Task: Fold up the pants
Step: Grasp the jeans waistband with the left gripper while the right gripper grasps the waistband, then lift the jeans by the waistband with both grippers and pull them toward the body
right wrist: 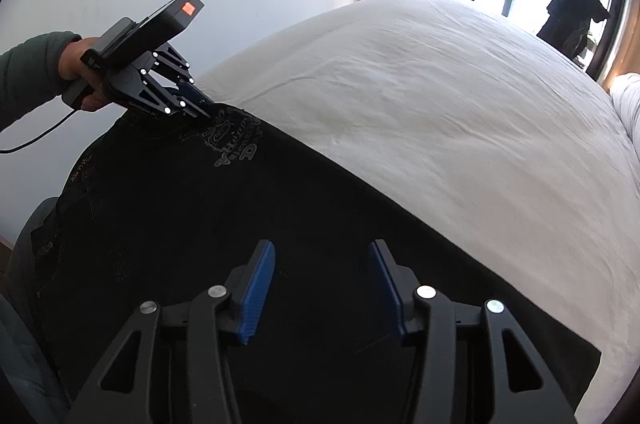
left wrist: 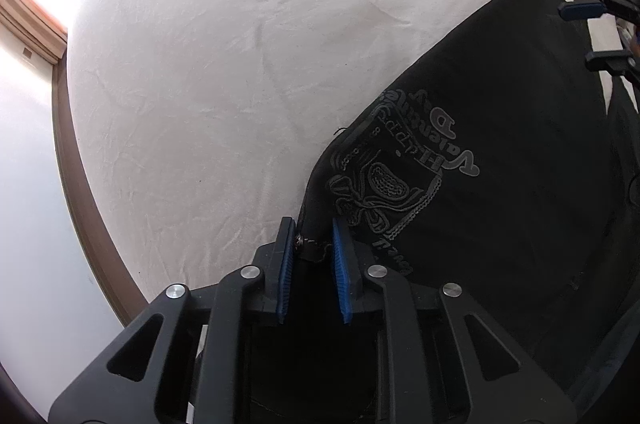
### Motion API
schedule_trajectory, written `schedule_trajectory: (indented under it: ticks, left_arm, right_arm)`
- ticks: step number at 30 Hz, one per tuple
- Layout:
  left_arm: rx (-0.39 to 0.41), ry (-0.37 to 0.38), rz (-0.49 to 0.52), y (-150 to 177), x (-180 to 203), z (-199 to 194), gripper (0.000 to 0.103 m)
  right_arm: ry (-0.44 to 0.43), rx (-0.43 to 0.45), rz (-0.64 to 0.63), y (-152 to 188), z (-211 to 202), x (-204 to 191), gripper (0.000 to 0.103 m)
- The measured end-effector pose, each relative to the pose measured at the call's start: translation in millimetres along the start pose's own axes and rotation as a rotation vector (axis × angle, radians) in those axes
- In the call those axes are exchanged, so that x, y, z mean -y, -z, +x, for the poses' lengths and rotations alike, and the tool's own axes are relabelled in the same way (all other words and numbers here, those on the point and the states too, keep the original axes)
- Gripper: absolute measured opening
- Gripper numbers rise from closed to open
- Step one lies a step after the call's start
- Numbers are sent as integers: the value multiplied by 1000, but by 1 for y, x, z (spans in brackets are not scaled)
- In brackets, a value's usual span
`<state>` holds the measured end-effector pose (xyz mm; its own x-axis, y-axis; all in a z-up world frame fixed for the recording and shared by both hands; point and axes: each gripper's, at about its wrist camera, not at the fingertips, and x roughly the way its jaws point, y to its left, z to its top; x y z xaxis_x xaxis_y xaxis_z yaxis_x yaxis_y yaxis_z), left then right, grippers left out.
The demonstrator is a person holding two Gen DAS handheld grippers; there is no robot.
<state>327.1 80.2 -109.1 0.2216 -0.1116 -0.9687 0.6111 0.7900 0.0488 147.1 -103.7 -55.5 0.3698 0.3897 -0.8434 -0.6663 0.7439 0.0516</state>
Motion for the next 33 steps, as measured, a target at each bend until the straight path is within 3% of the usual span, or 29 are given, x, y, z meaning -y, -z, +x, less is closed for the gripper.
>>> schedule_trajectory:
  ticks: [7,14,18,22,29,33]
  left_arm:
    - [161,-135,62,32,33,-33,10]
    - [269,-215,103,46,62,-54,10]
    - [285,-221,113,47,71,-52,10]
    - [295,-214,109,46,68,-51,10]
    - [308,-215,113,53,71,-57,10]
    - [307,-214,111,54,71,-57,10]
  right_arm:
    - [-34,-40,-114,-35,26,2,45]
    - [-59,-141,-253,-56,56,-9,40]
    - [-66,-172,-278,-61,66,-10,38]
    - [-52,-217,-311,-62,76,-12,26]
    - [-42,-253,-294,-60,82,-1,25]
    - [-49,-270,-308,-59,81,-5,11]
